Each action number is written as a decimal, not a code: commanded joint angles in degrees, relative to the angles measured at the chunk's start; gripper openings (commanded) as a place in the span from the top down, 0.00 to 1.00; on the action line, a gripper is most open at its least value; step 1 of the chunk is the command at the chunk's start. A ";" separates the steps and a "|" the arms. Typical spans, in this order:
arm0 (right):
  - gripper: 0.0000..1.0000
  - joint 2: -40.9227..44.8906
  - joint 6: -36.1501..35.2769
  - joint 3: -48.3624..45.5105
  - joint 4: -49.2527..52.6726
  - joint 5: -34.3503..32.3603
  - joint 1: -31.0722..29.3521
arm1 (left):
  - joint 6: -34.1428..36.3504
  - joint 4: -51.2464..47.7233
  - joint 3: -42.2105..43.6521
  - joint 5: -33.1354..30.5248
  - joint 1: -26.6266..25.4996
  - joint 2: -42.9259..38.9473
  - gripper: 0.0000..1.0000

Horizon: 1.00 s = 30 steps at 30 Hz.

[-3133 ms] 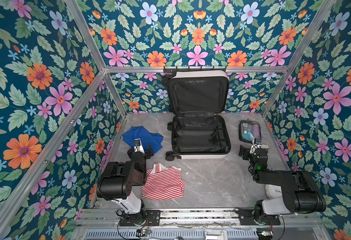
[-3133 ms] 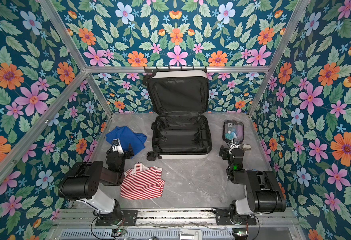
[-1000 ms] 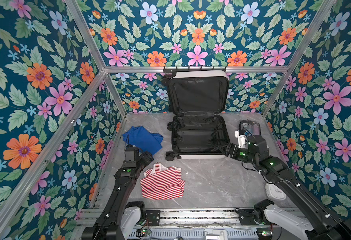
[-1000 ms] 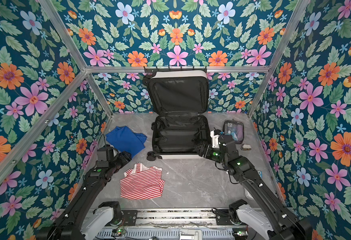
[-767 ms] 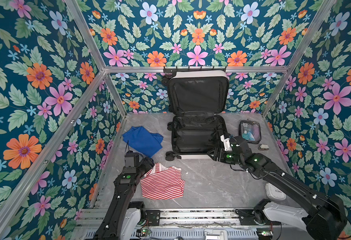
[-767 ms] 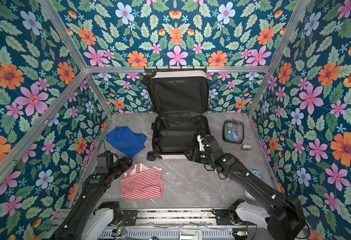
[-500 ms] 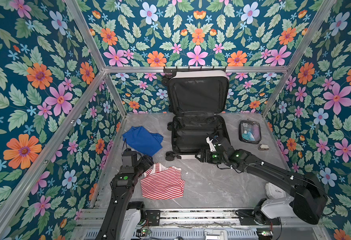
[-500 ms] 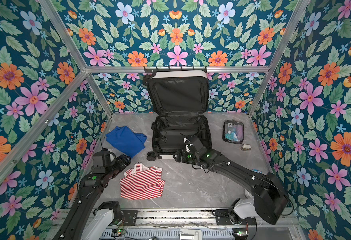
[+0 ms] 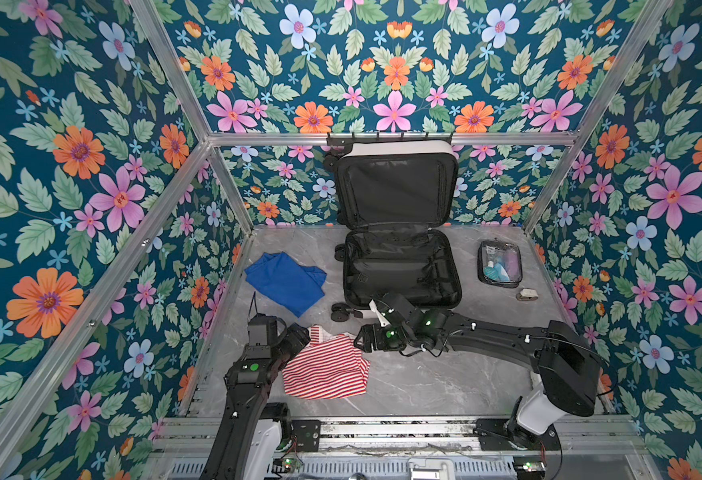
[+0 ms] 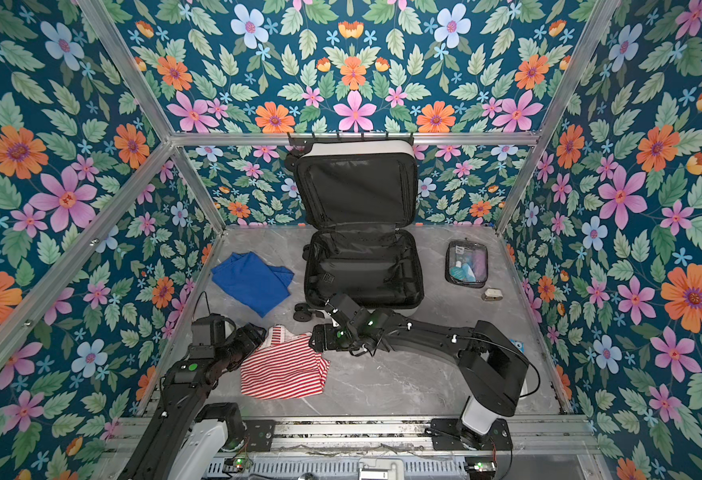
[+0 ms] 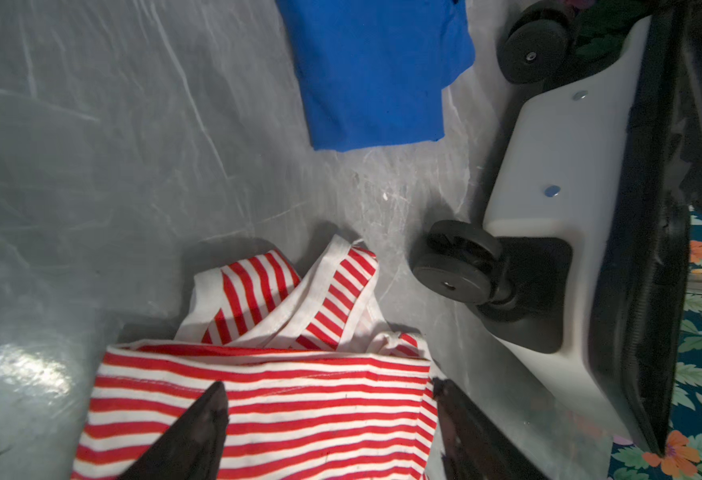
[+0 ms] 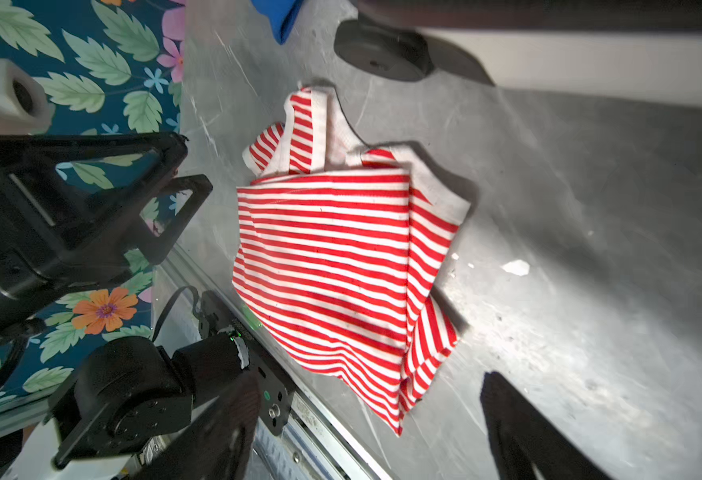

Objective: Pack the luggage
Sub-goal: 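Lower both grippers onto the red-and-white striped shirt from either side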

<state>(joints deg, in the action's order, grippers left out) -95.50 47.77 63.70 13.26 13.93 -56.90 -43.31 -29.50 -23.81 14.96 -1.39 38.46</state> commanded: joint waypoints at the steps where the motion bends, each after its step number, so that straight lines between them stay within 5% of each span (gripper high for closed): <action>1: 0.16 -2.87 2.28 0.00 -0.54 1.66 -1.39 | -1.24 1.80 1.39 0.77 0.07 0.59 0.22; 19: 0.24 -10.92 6.55 -0.03 -3.09 1.24 -5.94 | -2.88 8.66 8.96 3.50 0.07 1.25 0.29; 30: 0.71 -11.74 7.60 0.55 -3.06 -2.31 -5.94 | -0.60 9.28 5.28 4.55 0.07 5.56 0.28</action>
<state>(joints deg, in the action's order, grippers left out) -107.85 54.52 64.64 10.52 14.11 -62.78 -45.39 -21.23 -17.54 18.92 -1.39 43.31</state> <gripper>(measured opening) 0.326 0.712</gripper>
